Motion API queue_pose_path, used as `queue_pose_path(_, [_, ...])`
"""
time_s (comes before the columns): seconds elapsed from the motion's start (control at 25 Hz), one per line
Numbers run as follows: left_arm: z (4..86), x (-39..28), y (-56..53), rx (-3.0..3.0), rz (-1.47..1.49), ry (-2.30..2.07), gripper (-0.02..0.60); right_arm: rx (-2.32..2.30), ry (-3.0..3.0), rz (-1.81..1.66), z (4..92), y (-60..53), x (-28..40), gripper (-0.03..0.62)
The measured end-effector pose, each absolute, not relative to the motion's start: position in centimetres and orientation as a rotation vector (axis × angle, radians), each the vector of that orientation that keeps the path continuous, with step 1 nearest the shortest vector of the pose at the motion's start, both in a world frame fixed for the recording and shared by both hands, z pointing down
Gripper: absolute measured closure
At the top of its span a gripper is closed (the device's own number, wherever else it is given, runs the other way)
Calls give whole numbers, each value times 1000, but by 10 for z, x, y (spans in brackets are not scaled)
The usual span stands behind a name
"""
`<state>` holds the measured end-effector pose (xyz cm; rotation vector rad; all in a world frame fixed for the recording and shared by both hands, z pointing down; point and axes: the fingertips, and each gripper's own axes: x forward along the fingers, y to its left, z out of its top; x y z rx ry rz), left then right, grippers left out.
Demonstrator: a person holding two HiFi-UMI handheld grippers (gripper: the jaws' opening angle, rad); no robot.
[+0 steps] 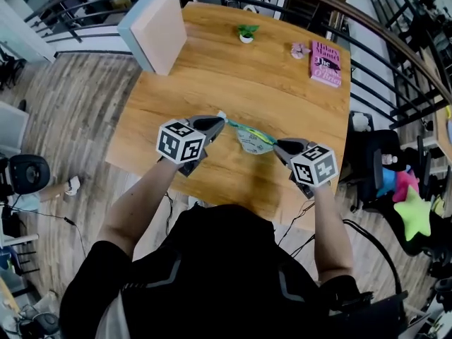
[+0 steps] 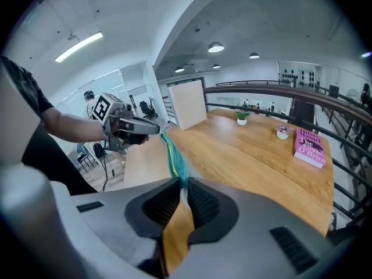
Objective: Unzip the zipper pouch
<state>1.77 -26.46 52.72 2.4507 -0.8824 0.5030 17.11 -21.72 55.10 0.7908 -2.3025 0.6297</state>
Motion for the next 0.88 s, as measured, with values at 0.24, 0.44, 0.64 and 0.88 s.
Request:
queue_pose_path(0.24, [524,19,-307,2454,505,-999,551,886,-2281,557,560,-274,171,545])
queue_pose_path(0.44, [533,18,-319,2424,512,-1098,551,916,-2283,481,571,-299,165,545])
queue_pose_path(0.64, [589,10,-289,2305,611,-1069,551,795,-2256,550,624,-267,159,543])
queue_pose_path(0.88, [659,-2,-242,2216,815,-971,551,683,-2200,713,680,-228,152,543])
